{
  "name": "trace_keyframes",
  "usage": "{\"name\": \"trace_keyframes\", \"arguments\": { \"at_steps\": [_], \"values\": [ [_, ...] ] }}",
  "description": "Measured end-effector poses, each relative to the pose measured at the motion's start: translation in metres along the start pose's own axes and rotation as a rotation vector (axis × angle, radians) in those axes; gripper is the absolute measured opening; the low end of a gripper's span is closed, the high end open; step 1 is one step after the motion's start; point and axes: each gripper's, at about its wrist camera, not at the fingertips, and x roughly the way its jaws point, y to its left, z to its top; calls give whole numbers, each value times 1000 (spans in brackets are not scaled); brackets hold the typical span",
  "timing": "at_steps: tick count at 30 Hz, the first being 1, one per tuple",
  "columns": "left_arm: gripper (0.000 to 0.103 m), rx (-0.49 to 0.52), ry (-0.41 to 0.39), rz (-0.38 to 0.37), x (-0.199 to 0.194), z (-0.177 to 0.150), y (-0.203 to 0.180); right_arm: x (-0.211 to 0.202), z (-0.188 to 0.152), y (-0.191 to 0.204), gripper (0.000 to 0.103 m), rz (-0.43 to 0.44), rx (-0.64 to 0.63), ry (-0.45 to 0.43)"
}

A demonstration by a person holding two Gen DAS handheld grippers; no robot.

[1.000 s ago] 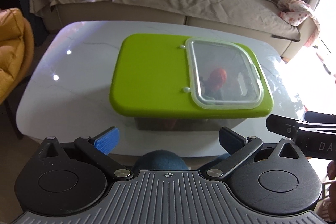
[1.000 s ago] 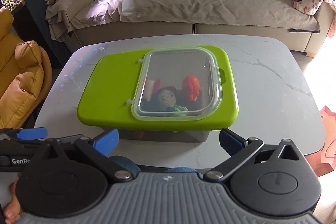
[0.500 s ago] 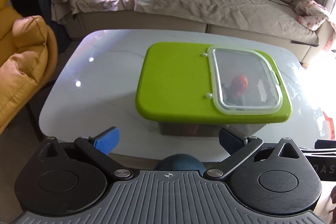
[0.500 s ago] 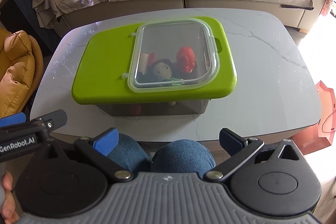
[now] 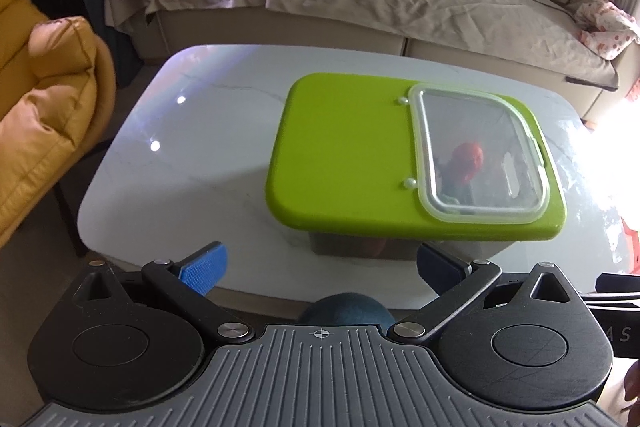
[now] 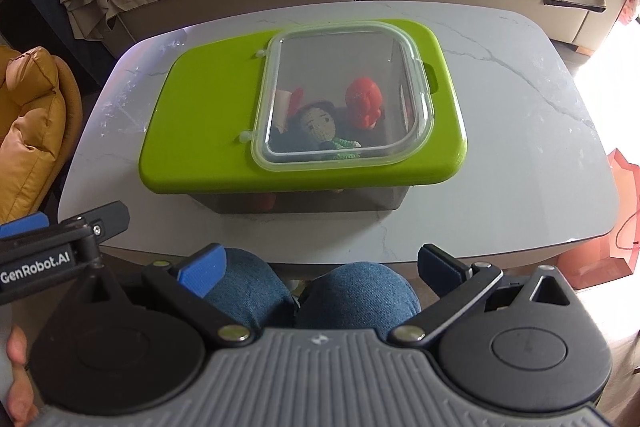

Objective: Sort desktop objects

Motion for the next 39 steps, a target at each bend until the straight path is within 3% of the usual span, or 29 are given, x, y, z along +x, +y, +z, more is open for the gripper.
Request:
{"name": "trace_keyframes", "arguments": {
  "at_steps": [20, 39],
  "values": [
    [103, 54, 146, 19, 47, -26, -11, 36, -5, -13, 103, -49, 14, 57],
    [103, 46, 184, 13, 48, -22, -7, 37, -6, -7, 103, -43, -27, 77]
  ]
}}
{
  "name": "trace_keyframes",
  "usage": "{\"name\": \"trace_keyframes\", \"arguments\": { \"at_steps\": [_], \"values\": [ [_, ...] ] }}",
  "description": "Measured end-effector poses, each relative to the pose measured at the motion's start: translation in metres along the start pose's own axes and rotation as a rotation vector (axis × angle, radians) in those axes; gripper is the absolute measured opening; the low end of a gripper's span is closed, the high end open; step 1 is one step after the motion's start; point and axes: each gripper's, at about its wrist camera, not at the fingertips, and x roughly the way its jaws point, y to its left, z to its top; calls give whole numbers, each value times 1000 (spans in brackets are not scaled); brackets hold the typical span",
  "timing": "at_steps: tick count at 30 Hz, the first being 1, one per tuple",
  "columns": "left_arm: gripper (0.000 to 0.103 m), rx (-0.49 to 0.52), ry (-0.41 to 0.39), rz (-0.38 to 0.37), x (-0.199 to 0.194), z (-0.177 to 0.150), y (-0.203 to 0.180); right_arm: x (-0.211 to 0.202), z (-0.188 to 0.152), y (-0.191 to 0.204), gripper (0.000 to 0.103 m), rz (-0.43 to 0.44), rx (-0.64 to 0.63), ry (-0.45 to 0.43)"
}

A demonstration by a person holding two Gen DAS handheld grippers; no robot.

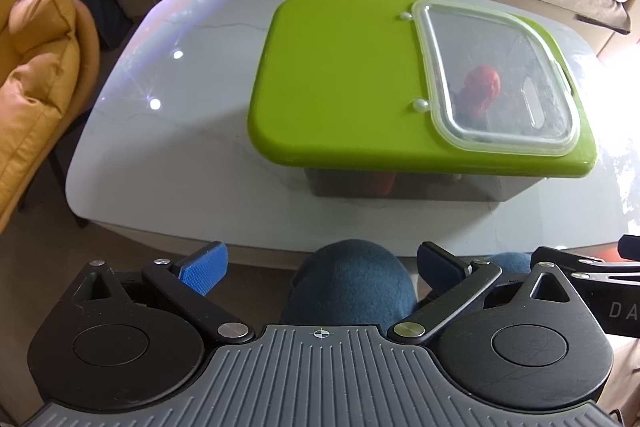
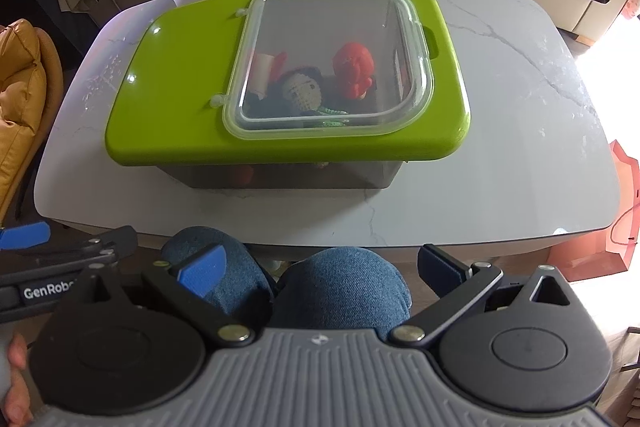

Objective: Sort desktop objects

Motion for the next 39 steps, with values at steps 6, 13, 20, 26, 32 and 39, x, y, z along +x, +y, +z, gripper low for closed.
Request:
{"name": "trace_keyframes", "arguments": {
  "at_steps": [6, 13, 20, 26, 32, 39],
  "values": [
    [103, -13, -8, -14, -1, 2, 3, -4, 0, 2, 103, -4, -7, -24],
    [103, -28, -29, -31, -7, 9, 4, -12, 4, 4, 103, -21, -22, -68],
    [103, -25, -25, -30, -5, 12, 5, -13, 10, 3, 103, -20, -16, -79],
    [103, -27, -23, -28, -5, 11, 5, -12, 11, 3, 103, -17, -16, -75],
    [103, -22, -26, -31, -6, 10, 7, -12, 11, 3, 103, -13, -16, -70],
    [103, -12, -31, -31, -7, 7, 3, -11, 10, 3, 103, -10, -15, -61]
  ]
}}
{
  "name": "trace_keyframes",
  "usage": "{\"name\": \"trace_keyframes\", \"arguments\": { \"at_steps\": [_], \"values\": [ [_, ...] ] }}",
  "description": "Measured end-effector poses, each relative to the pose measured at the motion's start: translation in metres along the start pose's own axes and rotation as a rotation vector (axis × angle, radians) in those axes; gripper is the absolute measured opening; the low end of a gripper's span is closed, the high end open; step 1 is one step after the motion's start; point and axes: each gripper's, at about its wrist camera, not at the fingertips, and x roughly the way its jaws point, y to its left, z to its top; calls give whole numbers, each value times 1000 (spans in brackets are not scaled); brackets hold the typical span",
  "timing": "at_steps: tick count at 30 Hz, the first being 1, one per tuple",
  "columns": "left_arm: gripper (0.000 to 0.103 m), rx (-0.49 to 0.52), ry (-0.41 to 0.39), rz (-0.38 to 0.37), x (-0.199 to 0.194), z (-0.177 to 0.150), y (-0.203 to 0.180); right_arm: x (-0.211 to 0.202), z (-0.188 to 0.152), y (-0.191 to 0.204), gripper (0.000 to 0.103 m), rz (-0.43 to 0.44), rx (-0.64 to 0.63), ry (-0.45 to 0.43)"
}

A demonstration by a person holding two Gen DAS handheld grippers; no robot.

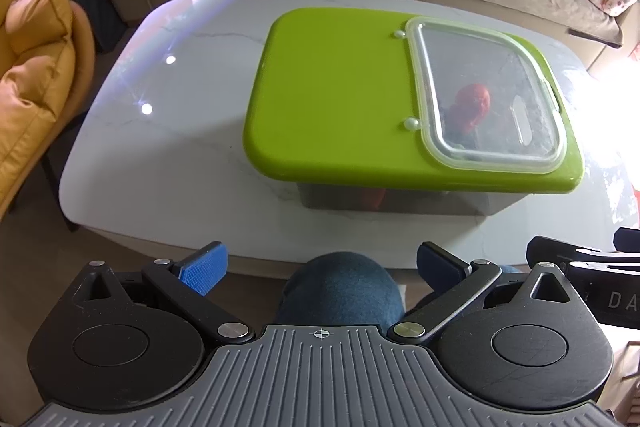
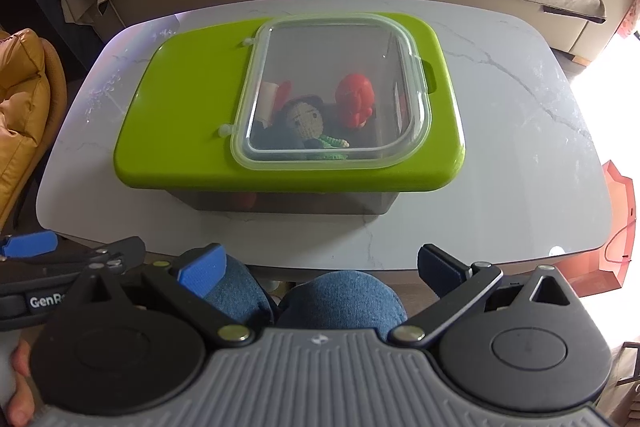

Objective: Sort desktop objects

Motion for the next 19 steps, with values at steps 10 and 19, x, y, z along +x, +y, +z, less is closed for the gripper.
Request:
{"name": "trace_keyframes", "arguments": {
  "at_steps": [10, 19],
  "values": [
    [103, 12, -7, 7, -3, -2, -4, 1, -2, -1, 103, 4, 2, 12],
    [103, 7, 1, 5, -2, -2, -4, 1, -3, -2, 103, 6, 2, 14]
  ]
}}
